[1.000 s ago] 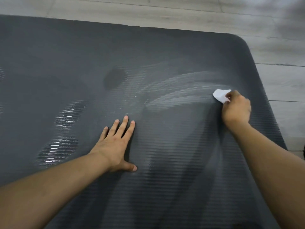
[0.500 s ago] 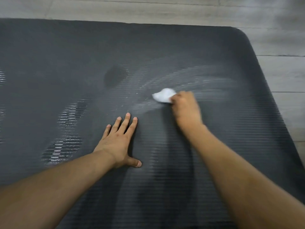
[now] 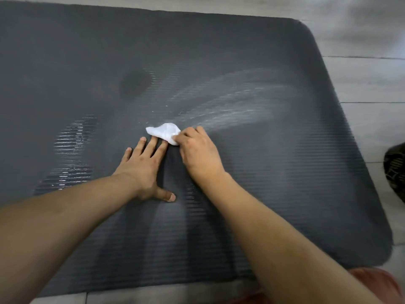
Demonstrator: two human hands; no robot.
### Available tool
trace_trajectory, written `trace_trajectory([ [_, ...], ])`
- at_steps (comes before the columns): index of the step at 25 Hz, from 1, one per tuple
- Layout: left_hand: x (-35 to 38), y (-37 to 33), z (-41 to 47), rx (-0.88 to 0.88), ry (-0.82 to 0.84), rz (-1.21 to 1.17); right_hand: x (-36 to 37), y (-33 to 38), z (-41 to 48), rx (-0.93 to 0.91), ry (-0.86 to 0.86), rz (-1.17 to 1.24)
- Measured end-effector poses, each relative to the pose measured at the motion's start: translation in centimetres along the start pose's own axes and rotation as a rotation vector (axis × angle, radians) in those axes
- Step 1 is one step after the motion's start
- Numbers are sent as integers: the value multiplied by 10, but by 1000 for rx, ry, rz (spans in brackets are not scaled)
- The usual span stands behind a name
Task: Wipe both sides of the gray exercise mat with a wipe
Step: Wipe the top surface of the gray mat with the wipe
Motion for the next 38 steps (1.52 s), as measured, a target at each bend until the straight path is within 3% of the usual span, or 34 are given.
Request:
trace_trajectory([
  [2,-3,1,1,-6,17,1,-21,-54,6,81,-49,-95],
  [5,-4,-3,2,-19,39,26,-73,-161,-4,530,-93,-332],
  [7,-5,-5,4,-32,33,61,-86,-190,-8,676,-127,-393],
  [10,-11,-9,-2,-41,38,49,-62,-128,-7,615,-144,-235],
  [14,-1,-27,-46,-135,-150,36,-19,9,-65,198,73,-47],
  [16,12,-38,-70,-115,-266,62,-31,-5,-72,53,103,-33],
  [17,20,-41,-81,-75,-238,71,-41,-31,-72,110,68,-77],
  [21,49,-32,-103,11,89,42,-105,-144,-108,729,-37,-270],
  [23,56,-29,-102,23,121,76,-105,-144,-110,799,-78,-226],
  [26,56,-32,-99,-3,110,63,-67,-68,-92,597,-15,-136],
  [29,56,-33,-100,-12,86,68,-26,47,-104,167,219,-13],
  [32,53,-32,-101,-10,66,65,-28,61,-110,-37,311,-23],
  [34,56,-32,-101,-10,72,59,-47,14,-109,70,284,-171],
  [38,59,-30,-99,-14,64,63,-84,-80,-128,582,39,-270],
])
Point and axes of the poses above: each hand's wrist, its own z-axis towards the middle knuckle, its own x-axis out of the palm, y = z × x, the point moved 1 cm from there along z, towards the middle knuckle, and after that the axes turned 6 degrees about x, right-handed, at the moved point
